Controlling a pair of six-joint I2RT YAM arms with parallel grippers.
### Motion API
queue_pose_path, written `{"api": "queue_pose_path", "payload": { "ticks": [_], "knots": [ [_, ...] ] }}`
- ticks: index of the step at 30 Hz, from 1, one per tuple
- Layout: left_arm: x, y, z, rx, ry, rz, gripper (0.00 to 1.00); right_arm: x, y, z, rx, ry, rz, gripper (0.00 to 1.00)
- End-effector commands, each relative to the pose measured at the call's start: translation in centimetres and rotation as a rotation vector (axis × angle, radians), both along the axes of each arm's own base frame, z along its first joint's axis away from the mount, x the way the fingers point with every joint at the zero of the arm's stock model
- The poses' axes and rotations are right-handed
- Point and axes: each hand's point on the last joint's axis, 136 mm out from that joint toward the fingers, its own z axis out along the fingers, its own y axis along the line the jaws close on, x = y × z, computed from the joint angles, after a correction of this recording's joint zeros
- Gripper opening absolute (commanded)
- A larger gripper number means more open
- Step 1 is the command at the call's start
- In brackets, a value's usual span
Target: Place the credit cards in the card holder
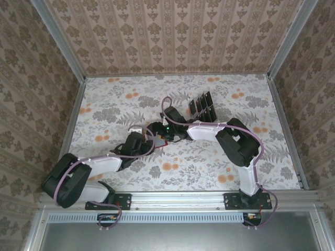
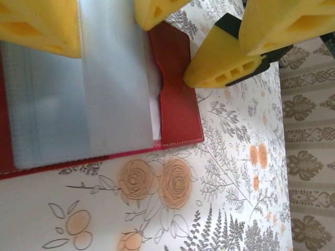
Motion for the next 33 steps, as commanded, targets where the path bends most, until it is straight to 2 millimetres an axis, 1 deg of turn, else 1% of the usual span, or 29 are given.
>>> {"api": "queue_pose_path", "payload": {
  "ticks": [1,6,9,13,16,19,22,25,28,33],
  "knots": [
    [-2.8,2.1,-1.8,0.051,0.098,0.021,0.76,-0.1,1.0,2.8,0.032,-0.027,0.015,0.78],
    [-3.1,3.3,-0.1,0.030,0.040,0.063,0.79,-0.4,2.2,3.3,0.036,-0.029,0.032,0.78],
    [-2.9,3.7,1.0,0.010,-0.002,0.084,0.79,-0.7,3.2,3.0,0.039,-0.018,0.045,0.78],
    [-2.7,4.1,1.6,0.001,-0.019,0.099,0.80,-1.2,4.1,2.5,0.038,-0.012,0.059,0.77],
    [-2.6,4.1,1.2,-0.002,-0.010,0.101,0.80,-0.8,3.4,2.3,0.002,-0.032,0.043,0.78],
    [-2.6,4.3,0.8,0.001,0.003,0.114,0.80,-0.3,1.8,2.0,-0.070,-0.064,0.029,0.78],
    [-2.7,4.8,0.2,0.016,0.030,0.138,0.80,0.0,0.5,1.3,-0.129,-0.076,0.031,0.78],
    [-2.8,5.2,-0.5,0.029,0.056,0.161,0.79,0.2,-0.4,0.3,-0.165,-0.072,0.034,0.78],
    [-2.5,5.0,-0.7,0.029,0.064,0.158,0.78,0.9,-1.1,-0.5,-0.185,-0.074,0.024,0.78],
    [-1.5,4.3,-1.0,0.028,0.070,0.139,0.76,2.6,-2.2,-1.1,-0.199,-0.093,-0.020,0.77]
  ]
}}
